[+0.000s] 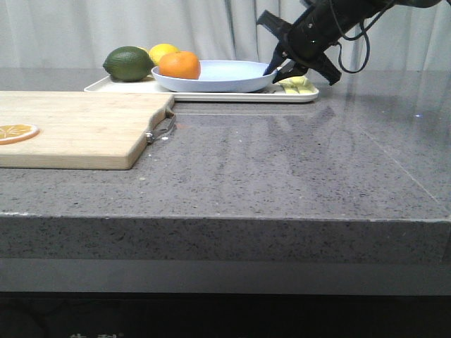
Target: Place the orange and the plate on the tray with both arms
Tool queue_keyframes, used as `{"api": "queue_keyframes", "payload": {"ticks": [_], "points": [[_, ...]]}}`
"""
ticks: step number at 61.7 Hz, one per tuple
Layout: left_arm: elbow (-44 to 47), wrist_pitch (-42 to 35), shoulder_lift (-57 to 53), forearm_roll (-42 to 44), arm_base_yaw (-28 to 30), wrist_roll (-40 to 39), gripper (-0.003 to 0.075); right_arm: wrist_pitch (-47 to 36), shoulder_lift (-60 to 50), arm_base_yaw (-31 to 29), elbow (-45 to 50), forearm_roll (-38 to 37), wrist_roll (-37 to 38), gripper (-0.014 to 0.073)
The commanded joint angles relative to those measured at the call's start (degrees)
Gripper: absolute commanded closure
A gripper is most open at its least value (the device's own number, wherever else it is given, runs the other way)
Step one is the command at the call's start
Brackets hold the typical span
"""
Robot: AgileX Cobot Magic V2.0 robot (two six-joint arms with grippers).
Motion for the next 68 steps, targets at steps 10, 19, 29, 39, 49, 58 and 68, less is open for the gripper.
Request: {"api": "queue_keyframes", "payload": {"ticks": [10,19,29,39,49,58,68], "points": [[-1.42,-4.71,0.71,0.14,0.07,-0.39,0.0738,3.63,-9.98,-1.15,-2.37,-2.32,-2.06,0.0175],[-1.42,-4.71,0.71,0.14,0.07,-0.39,0.0738,12.65,-15.58,-1.64,-2.37,-11.7,-2.06,0.0295],[-1.42,-4.71,0.71,0.14,0.07,-0.39,0.0738,22.36,-20.89,-1.64,-2.37,-20.12,-2.75,0.0599],[-1.42,-4.71,0.71,0.14,0.07,-0.39,0.0738,27.27,-25.02,-2.05,-2.19,-22.5,-5.01,0.0661],[-1.42,-4.71,0.71,0.14,0.07,-0.39,0.0738,27.43,-30.83,-2.04,-0.4,-22.08,-8.55,0.0661],[-1.42,-4.71,0.71,0.14,0.07,-0.39,0.0738,27.32,-41.58,-2.04,12.89,-22.07,-11.2,0.0661],[-1.42,-4.71,0.71,0.14,0.07,-0.39,0.0738,27.14,-53.69,-2.85,32.31,-20.68,-15.5,0.0661]]}}
